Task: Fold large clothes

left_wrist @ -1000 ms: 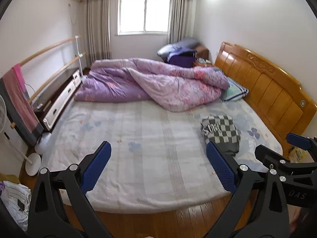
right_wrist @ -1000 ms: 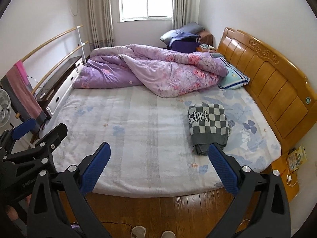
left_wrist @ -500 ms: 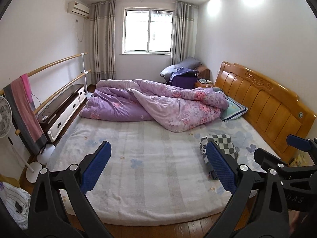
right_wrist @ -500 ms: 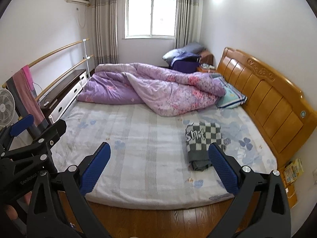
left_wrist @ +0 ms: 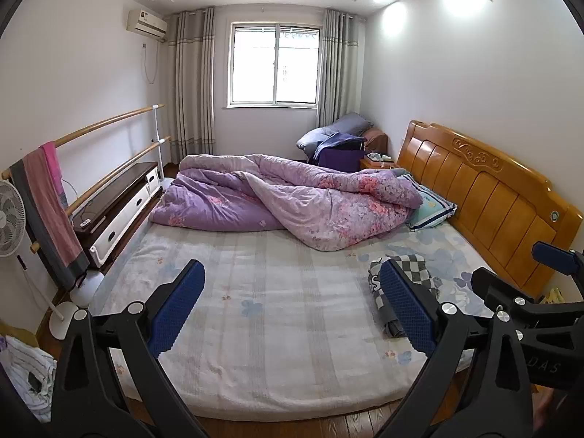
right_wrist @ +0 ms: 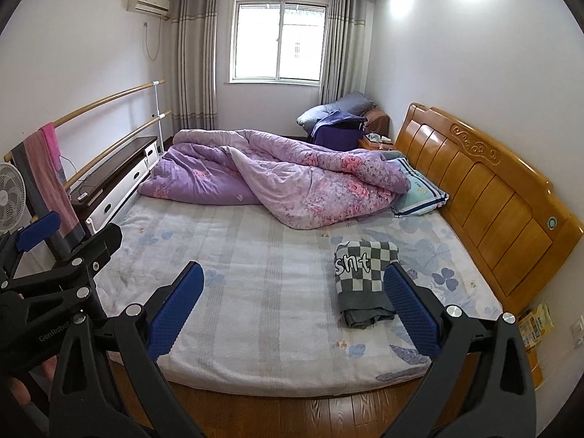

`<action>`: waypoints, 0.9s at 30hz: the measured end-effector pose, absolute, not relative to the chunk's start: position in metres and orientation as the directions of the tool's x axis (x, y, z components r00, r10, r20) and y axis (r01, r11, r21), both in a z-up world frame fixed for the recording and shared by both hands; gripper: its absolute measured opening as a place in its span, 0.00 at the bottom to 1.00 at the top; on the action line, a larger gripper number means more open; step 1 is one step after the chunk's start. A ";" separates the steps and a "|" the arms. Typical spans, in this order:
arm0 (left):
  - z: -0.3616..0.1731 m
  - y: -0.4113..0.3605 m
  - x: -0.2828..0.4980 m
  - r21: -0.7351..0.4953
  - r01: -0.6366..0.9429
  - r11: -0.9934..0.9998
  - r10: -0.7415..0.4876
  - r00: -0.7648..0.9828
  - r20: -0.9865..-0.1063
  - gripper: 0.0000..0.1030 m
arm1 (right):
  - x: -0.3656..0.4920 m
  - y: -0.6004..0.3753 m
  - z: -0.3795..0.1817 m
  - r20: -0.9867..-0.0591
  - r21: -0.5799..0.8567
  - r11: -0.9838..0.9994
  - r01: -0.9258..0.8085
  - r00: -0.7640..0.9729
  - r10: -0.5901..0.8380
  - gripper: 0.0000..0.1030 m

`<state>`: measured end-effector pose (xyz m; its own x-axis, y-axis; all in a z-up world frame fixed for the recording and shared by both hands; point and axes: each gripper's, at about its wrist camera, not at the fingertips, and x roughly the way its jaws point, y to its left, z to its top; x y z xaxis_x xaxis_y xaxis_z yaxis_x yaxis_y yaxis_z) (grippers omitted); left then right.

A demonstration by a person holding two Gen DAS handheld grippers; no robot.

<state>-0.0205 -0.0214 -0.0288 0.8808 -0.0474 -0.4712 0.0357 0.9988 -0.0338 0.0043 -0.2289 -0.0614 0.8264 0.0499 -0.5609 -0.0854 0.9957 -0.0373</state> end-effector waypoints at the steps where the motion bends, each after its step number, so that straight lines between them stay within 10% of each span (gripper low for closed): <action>1: -0.029 -0.022 -0.020 -0.034 0.036 0.999 -0.048 0.881 -0.471 0.94 | 0.003 -0.228 -0.060 -0.554 -0.041 0.996 -0.082 0.831 0.046 0.93; 27: -0.029 -0.018 -0.007 -0.019 0.044 0.999 -0.047 0.880 -0.473 0.94 | 0.006 -0.223 -0.058 -0.535 -0.061 0.996 -0.065 0.844 0.022 0.93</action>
<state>-0.0073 -0.0179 -0.0294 0.8796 -0.0475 -0.4733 0.0437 0.9989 -0.0191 0.0059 -0.2234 -0.0579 0.8444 0.0220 -0.5353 -0.0646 0.9961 -0.0609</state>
